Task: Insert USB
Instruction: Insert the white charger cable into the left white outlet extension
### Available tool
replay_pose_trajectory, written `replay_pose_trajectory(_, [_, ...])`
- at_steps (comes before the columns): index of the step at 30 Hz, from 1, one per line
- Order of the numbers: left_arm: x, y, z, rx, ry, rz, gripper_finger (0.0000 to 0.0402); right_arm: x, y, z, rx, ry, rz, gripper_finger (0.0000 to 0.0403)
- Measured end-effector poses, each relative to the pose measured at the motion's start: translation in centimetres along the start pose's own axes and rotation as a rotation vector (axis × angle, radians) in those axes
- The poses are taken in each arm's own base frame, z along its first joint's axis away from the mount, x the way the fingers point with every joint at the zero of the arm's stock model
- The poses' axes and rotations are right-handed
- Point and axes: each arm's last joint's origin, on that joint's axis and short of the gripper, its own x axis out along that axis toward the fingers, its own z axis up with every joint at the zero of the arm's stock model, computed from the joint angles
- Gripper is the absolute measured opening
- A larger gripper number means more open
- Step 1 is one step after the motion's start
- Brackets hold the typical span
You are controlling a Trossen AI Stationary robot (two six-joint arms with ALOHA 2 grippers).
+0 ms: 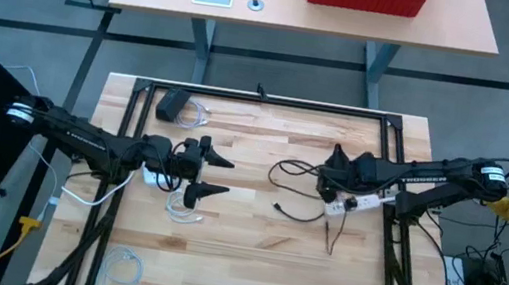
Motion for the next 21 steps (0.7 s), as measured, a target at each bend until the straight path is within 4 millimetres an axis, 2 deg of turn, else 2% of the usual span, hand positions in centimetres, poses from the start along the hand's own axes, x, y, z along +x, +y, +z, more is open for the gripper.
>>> replay_pose_trajectory(7, [0.0,0.0,0.0,0.0,0.0,0.0,0.0316,-0.1,-0.5,0.8,-0.045,-0.237,-0.215,0.0257])
replay_pose_trajectory(11, [0.0,0.0,0.0,0.005,0.0,0.002,0.0316,-0.3,-0.2,1.7,-0.058,-0.372,-0.279,0.0247])
replay_pose_trajectory(14, [0.0,0.0,0.0,0.025,0.0,0.002,0.0316,-0.7,0.8,2.9,-0.061,-0.474,-0.239,0.024])
replay_pose_trajectory(17, [0.0,0.0,0.0,0.026,-0.001,0.006,0.0316,-1.2,2.0,4.3,-0.136,-0.589,-0.162,0.0233])
replay_pose_trajectory(21, [0.0,0.4,0.0,-0.05,-0.028,0.136,0.0316,-1.9,3.3,6.2,-0.28,-0.804,-0.008,0.0222])
